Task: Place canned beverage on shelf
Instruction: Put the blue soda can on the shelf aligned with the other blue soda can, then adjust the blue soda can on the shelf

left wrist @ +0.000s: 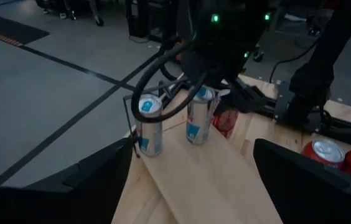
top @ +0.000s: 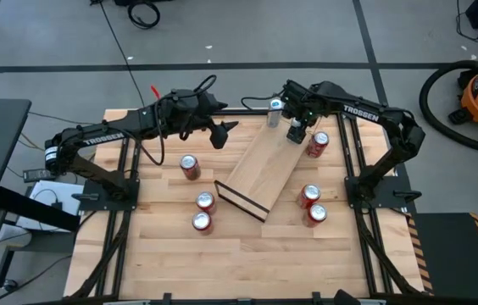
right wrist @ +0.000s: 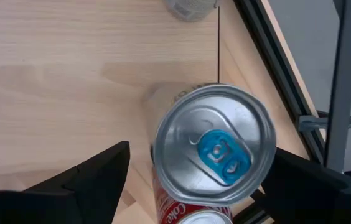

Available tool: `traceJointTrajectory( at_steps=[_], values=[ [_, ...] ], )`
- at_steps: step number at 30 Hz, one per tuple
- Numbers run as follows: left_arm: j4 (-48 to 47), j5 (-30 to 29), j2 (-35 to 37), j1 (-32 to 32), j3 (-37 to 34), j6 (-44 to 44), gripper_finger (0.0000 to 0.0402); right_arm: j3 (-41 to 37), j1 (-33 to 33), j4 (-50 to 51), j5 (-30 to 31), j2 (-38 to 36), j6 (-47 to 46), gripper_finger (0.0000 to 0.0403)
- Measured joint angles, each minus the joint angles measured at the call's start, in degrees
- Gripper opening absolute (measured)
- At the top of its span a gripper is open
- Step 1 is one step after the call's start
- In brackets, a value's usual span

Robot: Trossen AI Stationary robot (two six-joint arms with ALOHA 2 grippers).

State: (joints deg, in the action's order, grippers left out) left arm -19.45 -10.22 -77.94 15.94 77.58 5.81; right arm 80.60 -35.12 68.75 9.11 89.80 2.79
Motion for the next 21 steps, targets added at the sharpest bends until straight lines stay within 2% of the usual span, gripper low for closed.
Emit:
traceJointTrajectory(
  at_steps=[12,16,21],
  values=[
    [0.37,0.01,-0.87,0.00,0.02,0.01,0.0348,12.16,-0.31,1.43,1.60,-0.02,1.14,0.0345],
    [1.64,0.00,-4.82,0.00,0.00,-1.78,0.0348,16.97,-0.86,2.71,1.62,-0.02,-0.31,0.0345],
    [9.53,0.05,-11.18,0.42,-0.04,-2.53,0.0348,22.26,-1.06,5.98,1.70,-0.02,-1.12,0.0345]
  ],
)
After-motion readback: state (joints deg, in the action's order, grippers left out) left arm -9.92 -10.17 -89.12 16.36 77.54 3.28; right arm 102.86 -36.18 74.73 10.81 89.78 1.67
